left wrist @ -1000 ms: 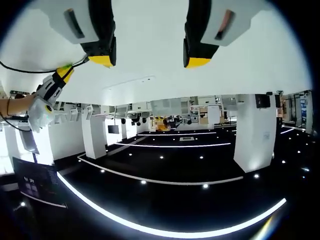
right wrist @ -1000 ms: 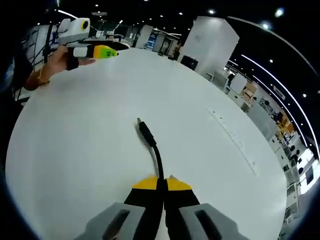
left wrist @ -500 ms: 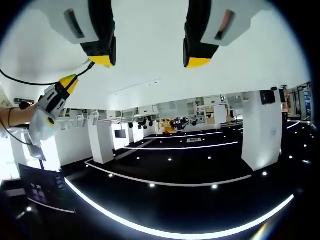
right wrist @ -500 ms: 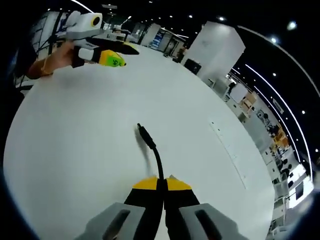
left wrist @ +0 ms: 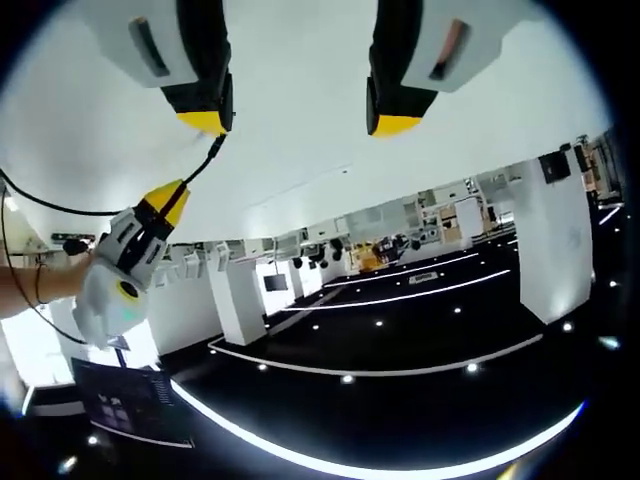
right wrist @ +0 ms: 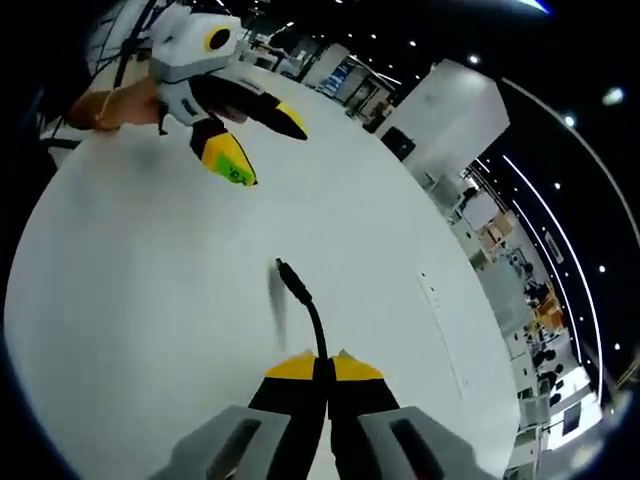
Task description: Find the data cable on the table. Grasp the USB connector end of the cable and insert it into the USB port on the table
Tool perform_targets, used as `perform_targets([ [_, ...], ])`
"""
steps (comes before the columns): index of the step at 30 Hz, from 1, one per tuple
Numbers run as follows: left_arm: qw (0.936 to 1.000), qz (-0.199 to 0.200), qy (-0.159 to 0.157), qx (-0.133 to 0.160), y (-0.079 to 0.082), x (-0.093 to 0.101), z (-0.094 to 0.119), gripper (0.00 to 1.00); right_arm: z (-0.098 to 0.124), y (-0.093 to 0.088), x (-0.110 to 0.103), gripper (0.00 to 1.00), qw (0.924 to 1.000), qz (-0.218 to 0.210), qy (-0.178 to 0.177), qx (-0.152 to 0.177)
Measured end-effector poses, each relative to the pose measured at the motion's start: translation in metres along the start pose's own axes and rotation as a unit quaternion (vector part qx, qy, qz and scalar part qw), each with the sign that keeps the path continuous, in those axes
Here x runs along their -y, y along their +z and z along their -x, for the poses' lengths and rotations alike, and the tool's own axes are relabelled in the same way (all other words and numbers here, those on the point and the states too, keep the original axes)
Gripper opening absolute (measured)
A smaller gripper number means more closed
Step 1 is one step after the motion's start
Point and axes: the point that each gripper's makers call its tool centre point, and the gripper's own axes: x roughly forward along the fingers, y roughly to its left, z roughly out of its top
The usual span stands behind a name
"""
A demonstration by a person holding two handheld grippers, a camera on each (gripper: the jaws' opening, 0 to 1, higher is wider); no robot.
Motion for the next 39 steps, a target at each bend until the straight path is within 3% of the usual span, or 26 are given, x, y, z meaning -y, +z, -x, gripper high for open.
perform_targets([
  [15, 0.9953, -0.062, -0.067, -0.033, -0.024, 0.038, -0.017, 0.43, 0.008, 0.03, -0.01, 0.04, 0.9966, 0.082, -0.004, -0.001],
  [21, 0.9905, -0.109, -0.075, -0.038, -0.03, 0.046, -0.026, 0.3, 0.016, 0.043, -0.009, 0.04, 0.9953, 0.096, -0.01, 0.008],
  [30, 0.9903, -0.113, -0.08, -0.013, -0.021, 0.051, -0.023, 0.23, 0.021, 0.059, -0.016, 0.04, 0.9936, 0.111, -0.009, 0.02],
  [39, 0.9886, -0.126, -0.082, -0.004, -0.017, 0.053, -0.021, 0.14, 0.02, 0.063, -0.017, 0.04, 0.9936, 0.11, -0.007, 0.022],
])
